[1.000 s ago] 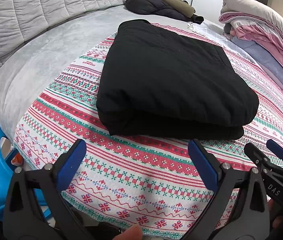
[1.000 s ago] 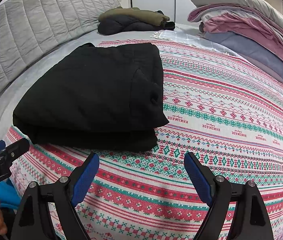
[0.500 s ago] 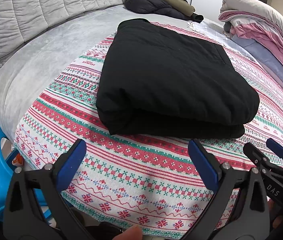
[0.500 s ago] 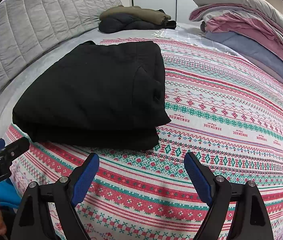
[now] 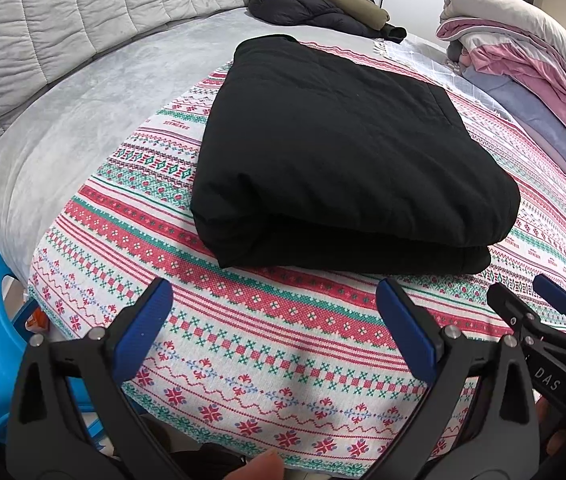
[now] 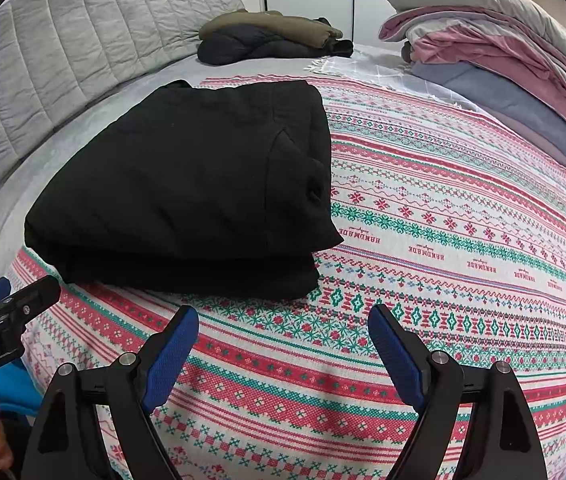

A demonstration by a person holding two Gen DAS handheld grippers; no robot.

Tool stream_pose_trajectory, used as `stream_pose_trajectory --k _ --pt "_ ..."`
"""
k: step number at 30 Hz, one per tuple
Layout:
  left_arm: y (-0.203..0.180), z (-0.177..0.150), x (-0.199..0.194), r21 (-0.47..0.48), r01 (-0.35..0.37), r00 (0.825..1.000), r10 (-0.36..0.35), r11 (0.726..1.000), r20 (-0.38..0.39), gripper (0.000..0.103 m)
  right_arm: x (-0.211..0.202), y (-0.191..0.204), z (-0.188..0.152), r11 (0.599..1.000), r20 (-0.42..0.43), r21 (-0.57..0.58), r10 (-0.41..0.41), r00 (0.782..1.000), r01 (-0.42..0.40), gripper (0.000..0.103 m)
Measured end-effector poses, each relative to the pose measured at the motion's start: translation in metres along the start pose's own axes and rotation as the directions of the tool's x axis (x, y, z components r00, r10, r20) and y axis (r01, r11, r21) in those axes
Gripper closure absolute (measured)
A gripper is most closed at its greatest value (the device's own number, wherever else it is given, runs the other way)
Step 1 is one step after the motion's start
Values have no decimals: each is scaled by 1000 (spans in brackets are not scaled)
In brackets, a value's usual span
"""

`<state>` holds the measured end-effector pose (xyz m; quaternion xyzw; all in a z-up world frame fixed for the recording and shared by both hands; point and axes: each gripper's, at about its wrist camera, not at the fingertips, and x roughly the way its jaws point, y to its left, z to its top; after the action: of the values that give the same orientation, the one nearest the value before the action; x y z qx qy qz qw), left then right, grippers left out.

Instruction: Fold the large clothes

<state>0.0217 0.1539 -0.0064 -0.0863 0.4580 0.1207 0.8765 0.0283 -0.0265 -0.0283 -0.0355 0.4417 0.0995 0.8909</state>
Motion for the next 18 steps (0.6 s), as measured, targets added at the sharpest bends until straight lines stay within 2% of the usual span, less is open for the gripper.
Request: stream_pose_trajectory --k 18 --pt "2 2 5 8 -3 1000 3 1000 -10 2 1 0 -1 1000 -3 -5 2 1000 -2 15"
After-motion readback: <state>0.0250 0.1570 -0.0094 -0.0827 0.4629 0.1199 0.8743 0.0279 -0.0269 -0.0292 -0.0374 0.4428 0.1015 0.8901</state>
